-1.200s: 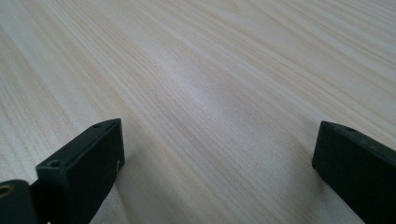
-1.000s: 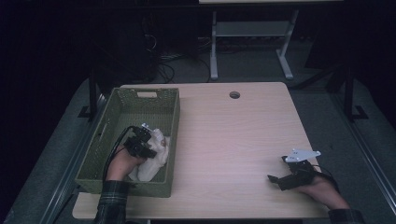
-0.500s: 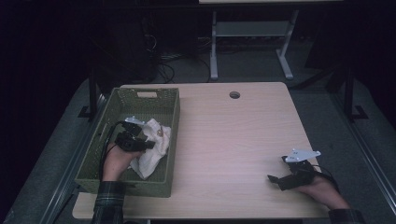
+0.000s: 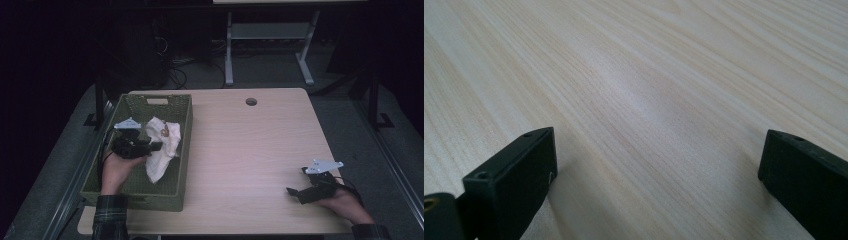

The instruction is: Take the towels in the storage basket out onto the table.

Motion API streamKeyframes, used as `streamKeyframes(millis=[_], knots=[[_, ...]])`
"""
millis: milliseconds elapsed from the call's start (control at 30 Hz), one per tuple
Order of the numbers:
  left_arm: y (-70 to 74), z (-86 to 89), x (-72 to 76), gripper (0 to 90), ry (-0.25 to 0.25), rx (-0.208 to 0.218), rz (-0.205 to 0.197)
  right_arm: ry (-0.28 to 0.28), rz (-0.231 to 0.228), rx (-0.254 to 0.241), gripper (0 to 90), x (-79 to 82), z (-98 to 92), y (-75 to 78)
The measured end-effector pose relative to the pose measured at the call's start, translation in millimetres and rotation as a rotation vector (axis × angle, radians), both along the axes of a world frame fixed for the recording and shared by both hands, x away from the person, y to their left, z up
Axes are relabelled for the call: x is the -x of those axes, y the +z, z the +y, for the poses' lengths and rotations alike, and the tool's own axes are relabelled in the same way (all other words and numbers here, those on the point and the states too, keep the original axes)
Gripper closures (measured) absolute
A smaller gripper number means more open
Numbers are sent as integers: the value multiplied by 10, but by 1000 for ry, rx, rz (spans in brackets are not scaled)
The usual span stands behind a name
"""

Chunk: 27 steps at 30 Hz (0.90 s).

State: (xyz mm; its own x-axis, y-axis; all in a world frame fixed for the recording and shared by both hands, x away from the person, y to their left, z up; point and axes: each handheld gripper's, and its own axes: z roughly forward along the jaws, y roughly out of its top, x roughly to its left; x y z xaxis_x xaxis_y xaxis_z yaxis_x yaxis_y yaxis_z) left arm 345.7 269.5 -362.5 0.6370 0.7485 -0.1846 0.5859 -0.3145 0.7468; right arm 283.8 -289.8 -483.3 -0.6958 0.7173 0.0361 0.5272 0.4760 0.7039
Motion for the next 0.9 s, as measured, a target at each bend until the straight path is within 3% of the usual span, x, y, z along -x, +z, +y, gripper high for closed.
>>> streamKeyframes(millis=[600,900], knots=[[317,-109,57,790,-39,109,-85,0,1,-1,18,1,4,0],[515,-340,38,790,-100,147,-123,5,2,-2,17,-3,9,0]])
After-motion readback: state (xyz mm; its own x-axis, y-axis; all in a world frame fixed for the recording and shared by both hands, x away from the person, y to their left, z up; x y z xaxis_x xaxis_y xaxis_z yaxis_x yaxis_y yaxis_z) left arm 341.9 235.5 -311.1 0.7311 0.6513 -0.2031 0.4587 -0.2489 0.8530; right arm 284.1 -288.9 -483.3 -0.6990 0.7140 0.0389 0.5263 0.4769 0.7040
